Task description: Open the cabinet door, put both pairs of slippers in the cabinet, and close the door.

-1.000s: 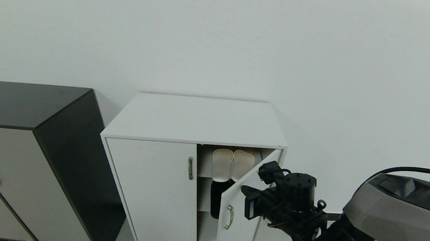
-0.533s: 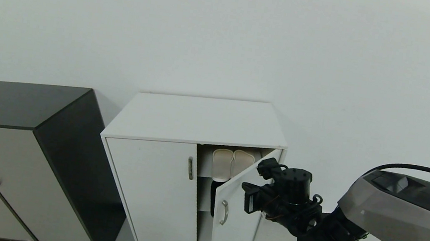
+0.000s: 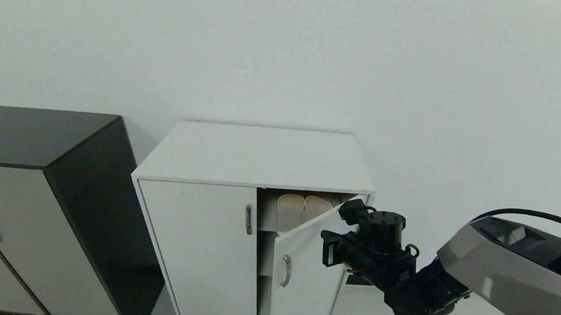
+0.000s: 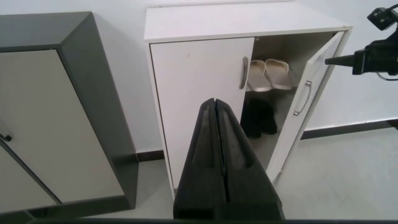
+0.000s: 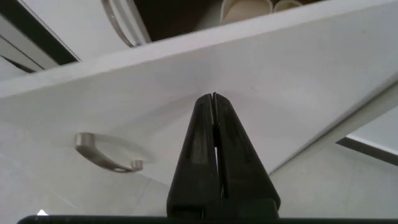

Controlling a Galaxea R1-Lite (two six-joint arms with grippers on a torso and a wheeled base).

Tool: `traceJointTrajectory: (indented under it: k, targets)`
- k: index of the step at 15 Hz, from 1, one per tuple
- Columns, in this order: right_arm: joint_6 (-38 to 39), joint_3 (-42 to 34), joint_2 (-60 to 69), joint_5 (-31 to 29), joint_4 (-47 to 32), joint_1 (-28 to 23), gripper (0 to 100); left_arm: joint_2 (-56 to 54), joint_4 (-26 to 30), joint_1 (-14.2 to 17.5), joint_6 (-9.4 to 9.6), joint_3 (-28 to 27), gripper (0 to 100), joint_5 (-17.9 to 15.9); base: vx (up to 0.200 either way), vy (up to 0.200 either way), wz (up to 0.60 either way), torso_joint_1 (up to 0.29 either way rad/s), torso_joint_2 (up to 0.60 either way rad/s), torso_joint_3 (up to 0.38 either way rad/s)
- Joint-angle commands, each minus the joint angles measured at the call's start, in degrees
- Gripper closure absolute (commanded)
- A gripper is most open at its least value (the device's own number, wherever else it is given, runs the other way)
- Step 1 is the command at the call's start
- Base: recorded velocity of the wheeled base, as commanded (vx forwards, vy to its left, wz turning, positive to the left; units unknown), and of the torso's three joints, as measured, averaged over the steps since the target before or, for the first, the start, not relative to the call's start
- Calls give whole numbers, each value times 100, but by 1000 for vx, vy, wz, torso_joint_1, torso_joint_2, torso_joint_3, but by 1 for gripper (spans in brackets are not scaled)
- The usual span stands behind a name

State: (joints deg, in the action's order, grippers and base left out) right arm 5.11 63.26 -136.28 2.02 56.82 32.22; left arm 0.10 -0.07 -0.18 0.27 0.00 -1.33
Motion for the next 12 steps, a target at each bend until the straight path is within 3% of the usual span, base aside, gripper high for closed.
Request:
traceJointTrajectory:
  k: [1, 12]
  targets:
    - [-1, 125, -48, -9, -48, -40, 100, -1, -1, 1, 0, 0, 100, 1, 0, 0, 0, 0, 0, 0]
    - [-10, 1409, -391, -211, -1015, -40, 100, -1, -1, 1, -9, 0, 100, 1, 0, 0, 0, 0, 0, 0]
